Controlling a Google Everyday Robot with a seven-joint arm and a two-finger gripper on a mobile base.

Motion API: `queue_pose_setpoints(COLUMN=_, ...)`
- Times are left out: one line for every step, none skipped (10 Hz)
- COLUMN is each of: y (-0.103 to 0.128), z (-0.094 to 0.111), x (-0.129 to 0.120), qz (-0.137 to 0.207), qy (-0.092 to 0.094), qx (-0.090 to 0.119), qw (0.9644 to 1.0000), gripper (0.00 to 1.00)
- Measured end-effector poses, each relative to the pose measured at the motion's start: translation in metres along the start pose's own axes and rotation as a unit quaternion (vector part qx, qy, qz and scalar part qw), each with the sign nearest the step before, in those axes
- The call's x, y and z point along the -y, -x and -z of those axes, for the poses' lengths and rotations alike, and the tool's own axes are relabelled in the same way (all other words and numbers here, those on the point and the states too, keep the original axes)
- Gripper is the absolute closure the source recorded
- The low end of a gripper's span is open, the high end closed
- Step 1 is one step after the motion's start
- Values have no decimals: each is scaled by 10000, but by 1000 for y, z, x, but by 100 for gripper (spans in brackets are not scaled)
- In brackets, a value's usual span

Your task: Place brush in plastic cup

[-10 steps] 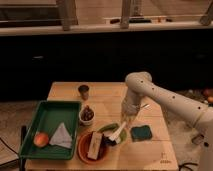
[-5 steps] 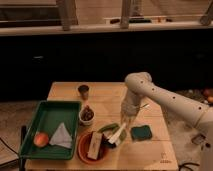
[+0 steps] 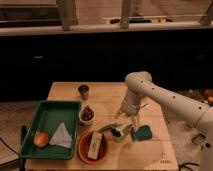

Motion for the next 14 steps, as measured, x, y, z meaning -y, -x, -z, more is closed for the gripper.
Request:
queue_pose_setpoints(y=-1, z=1, x=1, qz=3, qy=5, qx=1, qw=10000, gripper=20)
queue_pose_setpoints(y=-2, z=2, x=1, qz=5, qy=13, qx=0, qw=10000, gripper=20)
queue_pose_setpoints(y=-2, z=3, x=2, qz=7, qy=19, qx=-1, qw=10000, gripper=20)
queue_pose_setpoints(y=-3, z=4, x=2, qz=5, qy=28, qx=-1, qw=10000, gripper=20)
queue_pose_setpoints(y=-4, z=5, x=2, qz=2, qy=31, qx=0, qw=10000, gripper=20)
queue_pose_setpoints(y=-5, z=7, x=2, qz=2, qy=27, qx=3, qw=10000, gripper=20)
queue_pose_setpoints(y=-5, z=8, x=3, qz=7, qy=16, qx=3, qw=10000, gripper=20)
queue_pose_setpoints(y=-5, z=10, x=3, qz=19, qy=8, qx=4, qw=10000, gripper=20)
queue_pose_setpoints(y=-6, z=12, x=3, qz=22, qy=9, qx=2, qw=10000, gripper=20)
queue_pose_setpoints(y=-6, z=13, x=4, qz=27, qy=10, qx=2, qw=10000, gripper=20)
queue_pose_setpoints(y=-6, z=13, x=5, qz=45, qy=14, qx=1, qw=10000, gripper=20)
queue_pose_setpoints(y=-6, z=14, x=6, qz=66, qy=15, qx=-1, qw=10000, gripper=20)
queue_pose_setpoints(y=-7, z=15, x=6, qz=80, qy=13, qx=-4, qw=10000, gripper=20)
queue_pose_setpoints(y=-7, z=16, x=7, qz=93, qy=13, qx=-6, qw=10000, gripper=20)
